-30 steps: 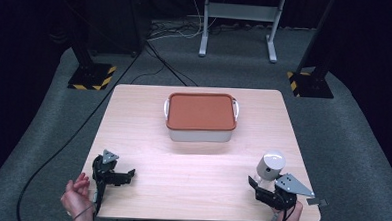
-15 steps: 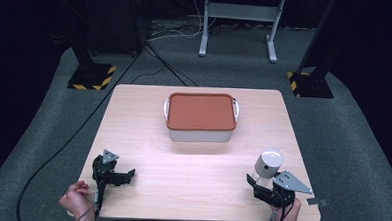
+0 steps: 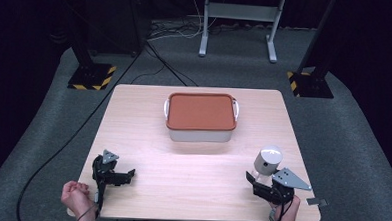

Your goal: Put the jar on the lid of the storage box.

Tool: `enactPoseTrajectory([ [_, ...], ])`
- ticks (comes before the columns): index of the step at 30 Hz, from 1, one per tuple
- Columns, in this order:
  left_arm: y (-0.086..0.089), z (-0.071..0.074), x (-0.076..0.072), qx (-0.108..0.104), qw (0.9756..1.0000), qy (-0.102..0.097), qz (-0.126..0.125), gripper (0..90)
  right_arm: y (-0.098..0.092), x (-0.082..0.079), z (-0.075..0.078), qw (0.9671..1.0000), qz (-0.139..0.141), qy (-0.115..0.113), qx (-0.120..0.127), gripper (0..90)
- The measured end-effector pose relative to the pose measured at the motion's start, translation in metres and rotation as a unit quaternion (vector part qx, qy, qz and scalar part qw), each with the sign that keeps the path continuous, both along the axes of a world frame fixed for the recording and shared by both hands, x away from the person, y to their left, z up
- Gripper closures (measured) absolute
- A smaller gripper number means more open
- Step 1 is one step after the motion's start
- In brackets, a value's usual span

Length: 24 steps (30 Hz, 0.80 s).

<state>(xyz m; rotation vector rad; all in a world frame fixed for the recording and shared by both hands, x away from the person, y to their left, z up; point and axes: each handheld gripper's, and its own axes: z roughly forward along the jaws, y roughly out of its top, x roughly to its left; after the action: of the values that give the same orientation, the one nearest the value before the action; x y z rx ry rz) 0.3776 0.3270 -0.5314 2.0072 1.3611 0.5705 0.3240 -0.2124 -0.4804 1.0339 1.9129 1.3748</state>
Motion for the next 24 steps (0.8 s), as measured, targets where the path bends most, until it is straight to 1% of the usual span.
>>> enactPoseTrajectory([
  [24, -0.0002, 0.0, -0.0002, 0.0, 1.0, 0.0, 0.002, 0.0, -0.0007, 0.0085, 0.0053, 1.0, 0.0, -0.002, 0.001, 30.0],
])
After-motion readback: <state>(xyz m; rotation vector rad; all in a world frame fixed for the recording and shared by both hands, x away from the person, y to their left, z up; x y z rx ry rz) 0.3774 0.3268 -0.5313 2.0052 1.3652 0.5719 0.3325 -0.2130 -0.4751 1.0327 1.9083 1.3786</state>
